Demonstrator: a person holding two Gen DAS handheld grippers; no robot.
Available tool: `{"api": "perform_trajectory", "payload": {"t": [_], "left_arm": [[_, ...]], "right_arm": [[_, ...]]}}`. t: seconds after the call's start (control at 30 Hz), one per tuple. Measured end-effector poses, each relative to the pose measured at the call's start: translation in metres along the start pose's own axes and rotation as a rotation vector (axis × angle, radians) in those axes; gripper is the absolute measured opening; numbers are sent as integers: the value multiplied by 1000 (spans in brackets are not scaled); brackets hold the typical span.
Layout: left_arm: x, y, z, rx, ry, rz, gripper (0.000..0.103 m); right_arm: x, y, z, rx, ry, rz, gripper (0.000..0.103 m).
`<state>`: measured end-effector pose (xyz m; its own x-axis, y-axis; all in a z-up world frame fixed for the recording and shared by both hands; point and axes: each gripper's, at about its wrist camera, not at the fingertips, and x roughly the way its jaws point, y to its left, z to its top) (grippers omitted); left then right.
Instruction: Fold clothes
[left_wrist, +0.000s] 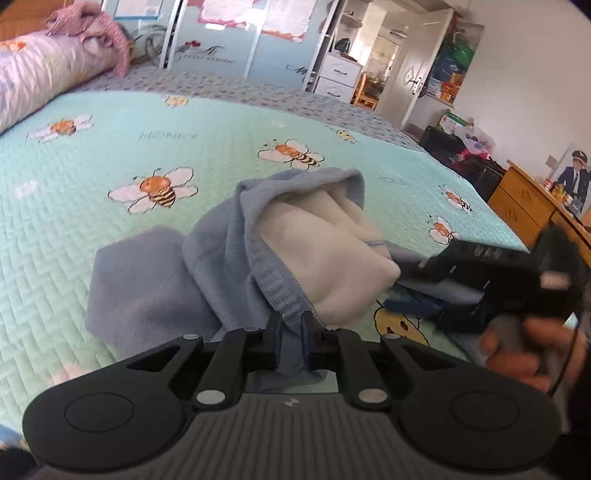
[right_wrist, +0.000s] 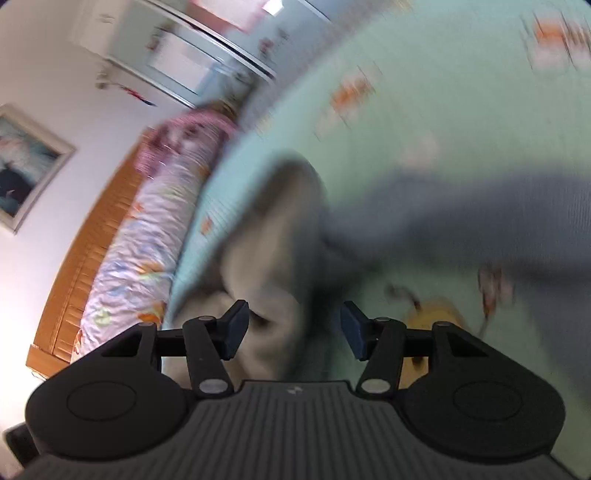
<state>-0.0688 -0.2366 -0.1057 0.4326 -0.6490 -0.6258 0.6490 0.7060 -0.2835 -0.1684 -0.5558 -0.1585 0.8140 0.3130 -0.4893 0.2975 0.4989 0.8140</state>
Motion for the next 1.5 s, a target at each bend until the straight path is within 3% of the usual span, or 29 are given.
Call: {"api": "perform_trajectory", "payload": {"t": [0.07, 0.1, 0.13, 0.2, 0.3, 0.37, 0.43, 0.5, 0.6, 0.7, 0.87, 0.97, 1.07, 1.1, 1.13, 1.23, 1.37, 1.43, 1.5], "left_arm": [[-2, 1, -1, -5, 8, 4, 10], [-3, 2, -2, -9, 13, 6, 10], [-1, 6, 0, -20, 15, 0, 10], [0, 10, 2, -56, 10, -5, 10], [-3, 16, 9, -112, -25, -19, 10], [-9, 19, 16, -138, -62, -22, 10], [-19, 21, 22, -146, -100, -21, 10], [-28, 23, 28, -142, -133, -33, 10], [-31, 28, 34, -135, -156, -45, 10], [-23, 29, 36, -122, -154, -35, 10], [-18, 17, 35, -57, -152, 23, 10], [-25, 13, 34, -3, -157, 50, 12], [-29, 18, 35, 2, -158, 69, 20], [-29, 19, 36, -2, -159, 76, 21], [-29, 21, 37, -5, -160, 82, 22], [-32, 22, 39, -6, -170, 83, 22], [-38, 12, 39, 43, -195, 70, 22], [-41, 2, 37, 104, -206, 55, 22], [-40, -10, 34, 163, -206, 24, 25]], "right_arm": [[9, -16, -10, 124, 26, 86, 57], [15, -18, -14, 168, 37, 133, 45], [21, -15, -14, 190, 50, 171, 26], [30, 8, -6, 156, 66, 207, 22], [50, 66, 18, 30, 39, 202, 24], [71, 94, 32, -21, 25, 181, 33], [101, 106, 44, -29, 59, 157, 60], [109, 100, 41, 21, 69, 104, 61], [80, 79, 22, 58, -15, 192, 60], [38, 44, 6, 133, -102, 215, 60], [51, 13, 0, 250, -59, 222, 60], [76, 10, -6, 333, -12, 305, 58], [100, 19, -5, 366, 17, 334, 42], [107, 22, -5, 380, 26, 337, 24], [106, 24, -6, 384, 28, 339, 24], [83, 32, -5, 352, -11, 332, 23], [19, 57, 5, 161, -168, 281, 21], [-20, 68, 12, 62, -240, 226, 21], [-55, 72, 15, -22, -291, 90, 21]]}}
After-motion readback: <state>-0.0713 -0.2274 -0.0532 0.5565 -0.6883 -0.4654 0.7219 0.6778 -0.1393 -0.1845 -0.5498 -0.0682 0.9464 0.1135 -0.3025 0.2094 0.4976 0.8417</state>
